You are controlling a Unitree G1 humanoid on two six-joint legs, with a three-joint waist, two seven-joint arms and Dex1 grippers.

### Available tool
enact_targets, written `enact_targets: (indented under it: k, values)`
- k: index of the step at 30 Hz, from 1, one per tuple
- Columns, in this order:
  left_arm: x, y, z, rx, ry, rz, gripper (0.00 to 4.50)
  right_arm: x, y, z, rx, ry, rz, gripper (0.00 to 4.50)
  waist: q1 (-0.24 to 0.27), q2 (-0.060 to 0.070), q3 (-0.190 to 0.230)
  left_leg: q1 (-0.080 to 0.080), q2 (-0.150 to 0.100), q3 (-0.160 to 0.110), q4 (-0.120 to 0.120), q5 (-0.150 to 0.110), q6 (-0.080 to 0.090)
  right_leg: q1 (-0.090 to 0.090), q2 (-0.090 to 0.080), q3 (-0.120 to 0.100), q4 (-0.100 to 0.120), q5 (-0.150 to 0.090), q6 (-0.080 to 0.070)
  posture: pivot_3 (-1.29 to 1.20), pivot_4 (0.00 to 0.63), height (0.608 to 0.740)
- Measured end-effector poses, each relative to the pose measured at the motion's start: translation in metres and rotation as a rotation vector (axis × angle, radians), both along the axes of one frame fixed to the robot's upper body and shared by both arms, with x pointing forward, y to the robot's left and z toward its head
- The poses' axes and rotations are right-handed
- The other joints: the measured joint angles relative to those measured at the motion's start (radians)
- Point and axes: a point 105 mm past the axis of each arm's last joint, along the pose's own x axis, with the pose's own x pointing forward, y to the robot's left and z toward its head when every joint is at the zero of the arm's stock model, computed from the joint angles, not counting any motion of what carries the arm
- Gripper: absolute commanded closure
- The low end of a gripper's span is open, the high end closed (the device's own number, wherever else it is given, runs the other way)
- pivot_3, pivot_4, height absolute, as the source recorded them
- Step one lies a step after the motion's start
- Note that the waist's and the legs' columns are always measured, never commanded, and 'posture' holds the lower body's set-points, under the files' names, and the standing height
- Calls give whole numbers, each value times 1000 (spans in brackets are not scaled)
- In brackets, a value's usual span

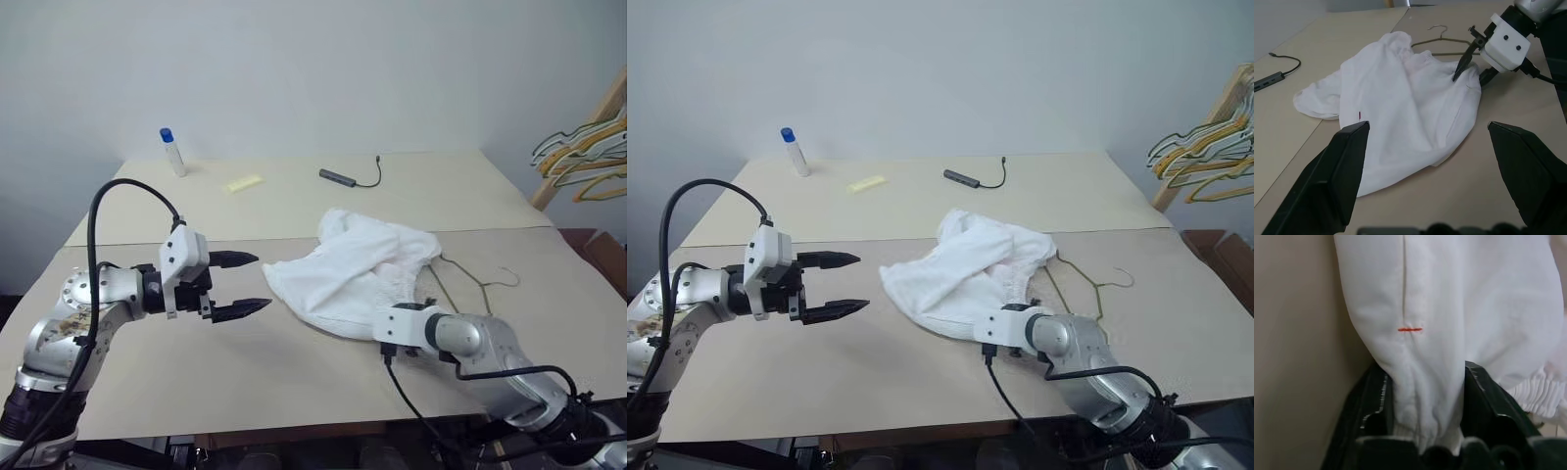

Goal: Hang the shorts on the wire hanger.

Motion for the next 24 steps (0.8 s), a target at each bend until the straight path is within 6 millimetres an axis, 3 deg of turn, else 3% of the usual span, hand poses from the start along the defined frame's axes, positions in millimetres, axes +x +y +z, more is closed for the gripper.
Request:
enact_targets:
  k: [3, 4, 7, 12, 24]
  values:
    - [2, -2, -2, 9, -21, -8, 298, 5, -10, 7, -23, -38, -3, 4328, -7, 0, 0, 0, 0, 0, 0, 0, 0, 0, 0, 0, 0, 0, 0, -125, 0, 740]
    - [5, -4, -4, 17, -25, -11, 298, 6, -10, 10, -17, -51, 13, 4453, -8, 0, 0, 0, 0, 0, 0, 0, 0, 0, 0, 0, 0, 0, 0, -130, 0, 740]
    - [11, -12, -11, 57, -63, -35, 298, 3, -12, 18, 5, -50, 54, 4453, -8, 0, 0, 0, 0, 0, 0, 0, 0, 0, 0, 0, -1, 0, 0, -149, 0, 740]
    - [28, -17, -38, 255, -175, -95, 298, -10, -22, 31, 14, -48, 143, 4453, -10, 0, 0, 0, 0, 1, 0, 0, 0, 0, 0, 0, -1, 0, 0, -176, 0, 740]
    - [54, -29, -77, 496, -292, -278, 298, -14, -25, 39, 25, -56, 199, 4453, -41, 1, -1, -1, 1, 1, 1, 0, 1, 1, 0, 0, -1, 0, 0, -211, 0, 740]
